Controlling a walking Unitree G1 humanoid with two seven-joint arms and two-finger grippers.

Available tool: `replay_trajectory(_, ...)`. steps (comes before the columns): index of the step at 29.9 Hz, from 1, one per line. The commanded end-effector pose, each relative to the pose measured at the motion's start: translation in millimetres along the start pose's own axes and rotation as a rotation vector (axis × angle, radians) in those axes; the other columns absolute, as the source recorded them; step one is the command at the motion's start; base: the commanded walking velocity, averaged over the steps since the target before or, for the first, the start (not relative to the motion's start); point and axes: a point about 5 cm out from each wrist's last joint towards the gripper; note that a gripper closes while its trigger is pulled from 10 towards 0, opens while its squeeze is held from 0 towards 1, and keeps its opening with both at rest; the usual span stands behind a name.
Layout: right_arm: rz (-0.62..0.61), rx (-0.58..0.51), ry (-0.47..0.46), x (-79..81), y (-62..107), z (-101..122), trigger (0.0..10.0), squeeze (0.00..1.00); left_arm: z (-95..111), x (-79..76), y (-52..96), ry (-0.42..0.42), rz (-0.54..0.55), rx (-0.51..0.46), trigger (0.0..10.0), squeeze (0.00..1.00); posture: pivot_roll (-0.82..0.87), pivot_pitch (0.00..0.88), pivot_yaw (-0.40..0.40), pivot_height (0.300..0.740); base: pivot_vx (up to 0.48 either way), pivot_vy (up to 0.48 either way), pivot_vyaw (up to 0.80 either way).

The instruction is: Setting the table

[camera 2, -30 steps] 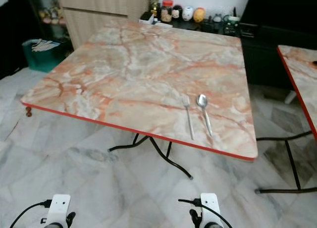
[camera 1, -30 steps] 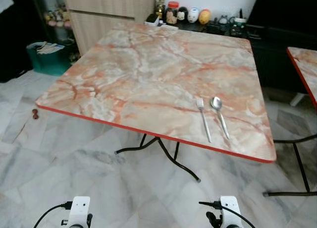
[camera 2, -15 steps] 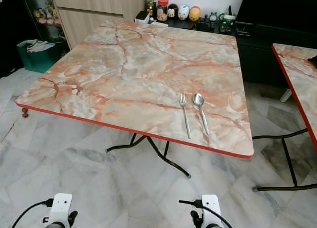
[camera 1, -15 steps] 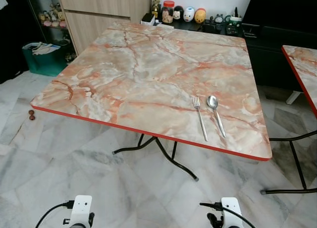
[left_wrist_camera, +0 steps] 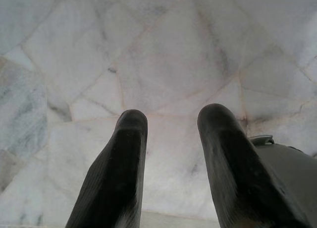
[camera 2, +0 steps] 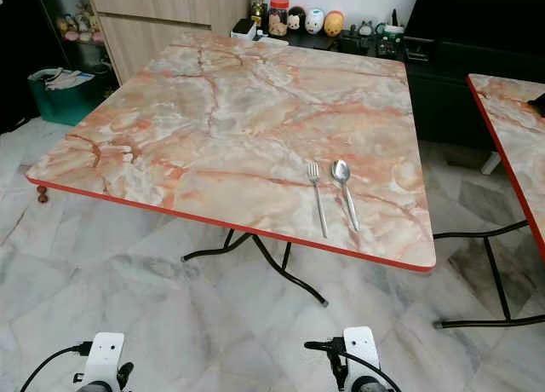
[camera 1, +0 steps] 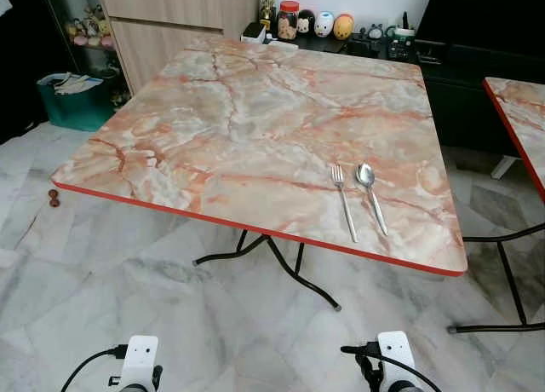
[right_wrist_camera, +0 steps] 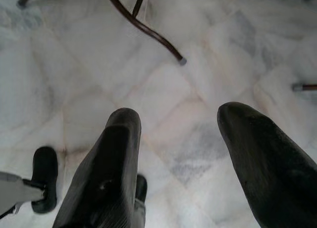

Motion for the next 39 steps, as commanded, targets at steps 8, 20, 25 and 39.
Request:
replay_trajectory(8, -0.037, -0.062, -0.001, -4.1, 2.0, 3.0, 10.0, 0.0, -6.1, -1.3, 1.6, 0.007, -0.002, 0.013, 10.0, 0.0, 0.06, 0.0, -0.07, 0.74, 0.0, 0.0, 0.0)
replay_trajectory(20, -0.031, -0.092, -0.001, -4.2, 2.6, 5.1, 10.0, 0.0, -7.8, -4.7, 2.2, 0.009, -0.009, 0.017, 10.0, 0.0, 0.05, 0.0, -0.077, 0.74, 0.0, 0.0, 0.0)
replay_trajectory(25, -0.027, -0.095, -0.002, -4.1, 2.5, 5.6, 10.0, 0.0, -8.9, -4.5, 2.5, 0.009, -0.009, 0.021, 10.0, 0.0, 0.06, 0.0, -0.08, 0.74, 0.0, 0.0, 0.0)
replay_trajectory(39, -0.015, -0.121, 0.04, -3.2, 2.0, 9.9, 10.0, 0.0, -13.3, -3.4, 3.4, 0.009, -0.009, 0.039, 10.0, 0.0, 0.05, 0.0, -0.081, 0.74, 0.0, 0.0, 0.0)
Point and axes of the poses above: a point about 5 cm out from each wrist's last joint towards the gripper, its own y axis pointing back from the gripper into the wrist, its own z axis along the axis of the wrist's last joint, x = y × z, and after that the axes turned 1 degree about -y, right-handed
